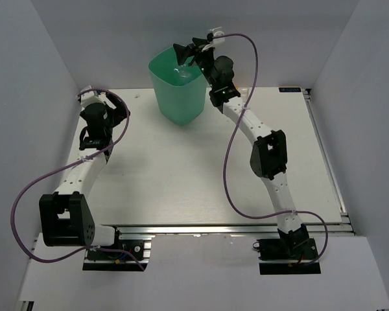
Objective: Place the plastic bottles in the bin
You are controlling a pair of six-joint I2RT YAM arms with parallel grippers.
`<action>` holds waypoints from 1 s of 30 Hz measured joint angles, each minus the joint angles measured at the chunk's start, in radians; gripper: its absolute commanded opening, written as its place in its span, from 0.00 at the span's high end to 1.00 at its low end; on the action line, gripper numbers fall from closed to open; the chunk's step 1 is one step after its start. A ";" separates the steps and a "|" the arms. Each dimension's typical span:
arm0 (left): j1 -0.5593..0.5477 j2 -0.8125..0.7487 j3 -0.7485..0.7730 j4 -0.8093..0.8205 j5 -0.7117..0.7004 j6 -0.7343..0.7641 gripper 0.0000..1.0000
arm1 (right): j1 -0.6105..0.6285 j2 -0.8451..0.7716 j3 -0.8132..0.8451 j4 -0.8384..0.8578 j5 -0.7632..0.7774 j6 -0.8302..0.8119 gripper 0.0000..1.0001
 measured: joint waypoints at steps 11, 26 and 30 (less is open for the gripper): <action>0.044 0.005 -0.010 0.050 0.042 0.000 0.02 | -0.097 -0.394 -0.184 -0.232 -0.053 -0.183 0.11; 0.046 0.137 0.036 0.077 0.045 0.036 0.02 | -0.386 -0.068 -0.157 -0.629 -0.229 -0.678 0.11; 0.047 0.209 0.091 0.072 0.036 0.044 0.02 | -0.376 0.051 -0.127 -0.652 -0.216 -0.745 0.11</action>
